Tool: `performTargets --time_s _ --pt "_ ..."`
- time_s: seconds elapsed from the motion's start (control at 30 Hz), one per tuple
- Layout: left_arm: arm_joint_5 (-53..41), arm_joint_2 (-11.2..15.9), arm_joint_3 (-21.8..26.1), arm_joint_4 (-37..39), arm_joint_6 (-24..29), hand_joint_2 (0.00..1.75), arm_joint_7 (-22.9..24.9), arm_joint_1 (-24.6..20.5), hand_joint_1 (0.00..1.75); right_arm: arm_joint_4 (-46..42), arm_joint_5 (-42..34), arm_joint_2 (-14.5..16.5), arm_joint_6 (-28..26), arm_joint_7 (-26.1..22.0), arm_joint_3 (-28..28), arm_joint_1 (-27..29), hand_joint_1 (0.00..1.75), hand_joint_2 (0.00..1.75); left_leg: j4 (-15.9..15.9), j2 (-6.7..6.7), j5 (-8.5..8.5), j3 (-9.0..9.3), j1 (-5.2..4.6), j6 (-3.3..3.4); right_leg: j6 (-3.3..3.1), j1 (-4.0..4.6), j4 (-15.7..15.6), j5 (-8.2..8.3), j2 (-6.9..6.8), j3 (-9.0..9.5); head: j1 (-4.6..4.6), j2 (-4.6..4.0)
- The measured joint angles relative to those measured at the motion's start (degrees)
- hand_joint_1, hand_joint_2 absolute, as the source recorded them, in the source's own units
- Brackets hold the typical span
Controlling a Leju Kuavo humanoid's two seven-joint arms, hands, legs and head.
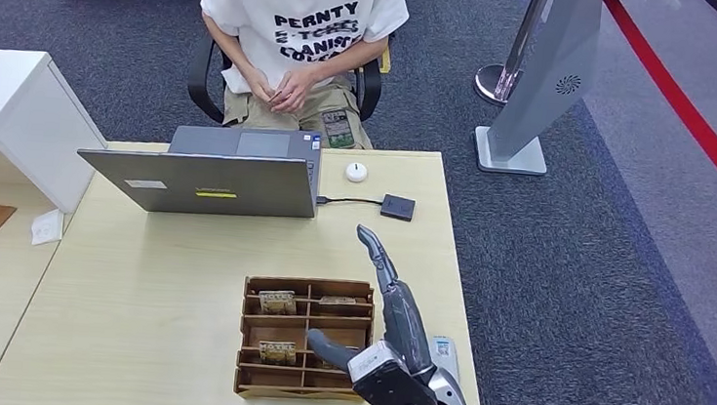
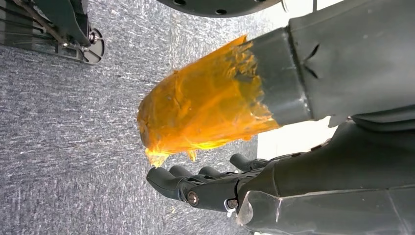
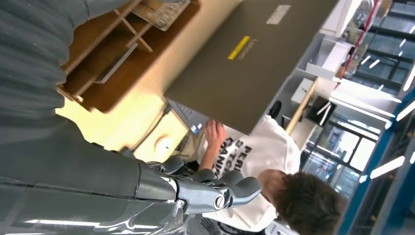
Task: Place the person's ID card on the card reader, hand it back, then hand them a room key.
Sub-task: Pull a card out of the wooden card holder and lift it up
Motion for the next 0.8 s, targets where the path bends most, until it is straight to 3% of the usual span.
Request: performTargets --time_s 0.43,0.47,0.57,0.6,0.67,0.8 --pt "0.1 0.0 0.2 0.0 0.3 0.0 -0.4 0.0 0.0 0.0 2.1 -1.5 1.0 -0.3 0.6 0.7 0.04 1.75 0.0 0.0 0.0 0.0 0.01 0.0 0.0 0.01 0.0 0.0 0.01 0.0 0.01 0.0" --pt "0.1 0.0 0.2 0.0 0.3 0.0 -0.4 0.0 0.0 0.0 2.1 -1.5 1.0 -0.3 0.7 0.7 0.18 1.75 0.0 0.0 0.0 0.0 0.01 0.0 0.0 0.01 0.0 0.0 0.01 0.0 0.01 0.0" --pt "0.1 0.0 0.2 0.0 0.3 0.0 -0.4 0.0 0.0 0.0 2.4 -1.6 0.9 -0.3 0.8 0.7 1.34 1.75 0.0 0.0 0.0 0.0 0.01 0.0 0.0 0.0 0.0 0.0 0.01 0.0 0.01 0.0" --pt "0.1 0.0 0.2 0.0 0.3 0.0 -0.4 0.0 0.0 0.0 2.7 -1.6 0.9 -0.3 0.9 0.7 1.63 1.75 0.0 0.0 0.0 0.0 0.01 0.0 0.0 0.0 0.0 0.0 0.01 0.0 0.01 0.0" --pt "0.1 0.0 0.2 0.0 0.3 0.0 -0.4 0.0 0.0 0.1 3.4 -1.7 0.7 -0.2 1.0 0.6 1.74 1.75 0.0 0.0 0.0 0.0 0.01 0.0 0.0 0.0 0.0 0.0 0.01 0.0 0.0 0.0" --pt "0.1 0.0 0.2 0.0 0.3 0.0 -0.4 0.0 0.0 0.3 5.7 -1.8 -0.4 0.1 1.5 0.3 1.75 1.75 0.0 0.0 0.0 0.0 0.01 0.0 0.0 0.0 0.0 0.0 0.01 0.0 -0.01 0.0"
